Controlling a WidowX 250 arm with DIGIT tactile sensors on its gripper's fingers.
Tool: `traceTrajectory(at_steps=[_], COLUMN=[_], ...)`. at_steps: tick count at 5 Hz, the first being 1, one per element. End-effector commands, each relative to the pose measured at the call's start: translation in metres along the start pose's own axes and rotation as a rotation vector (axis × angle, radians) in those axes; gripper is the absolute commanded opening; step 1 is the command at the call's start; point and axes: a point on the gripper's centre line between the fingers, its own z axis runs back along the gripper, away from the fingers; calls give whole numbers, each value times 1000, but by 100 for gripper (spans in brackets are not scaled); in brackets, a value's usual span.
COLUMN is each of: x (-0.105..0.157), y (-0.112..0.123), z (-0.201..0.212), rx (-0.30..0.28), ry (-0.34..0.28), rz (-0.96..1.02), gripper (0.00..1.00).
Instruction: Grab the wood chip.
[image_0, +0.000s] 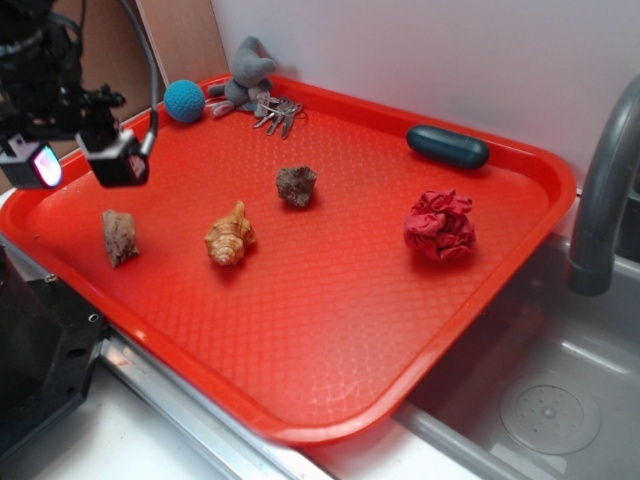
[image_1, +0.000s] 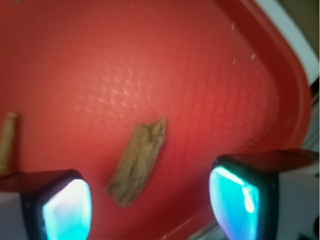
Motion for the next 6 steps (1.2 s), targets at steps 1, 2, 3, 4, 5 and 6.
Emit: traceTrajectory(at_steps=[1, 2, 3, 4, 5, 6], x=[-4, 4, 8, 7, 5, 5], y=[-9, -15, -22, -26, -37, -45], z=[-37, -51, -55, -41, -6, 40], rx=[-48, -30, -11, -9, -6, -72], ry=[-13, 21, 35, 34, 7, -20], rz=[-30, -51, -41, -79, -179, -407], gripper=[100, 100, 0, 0, 0, 0])
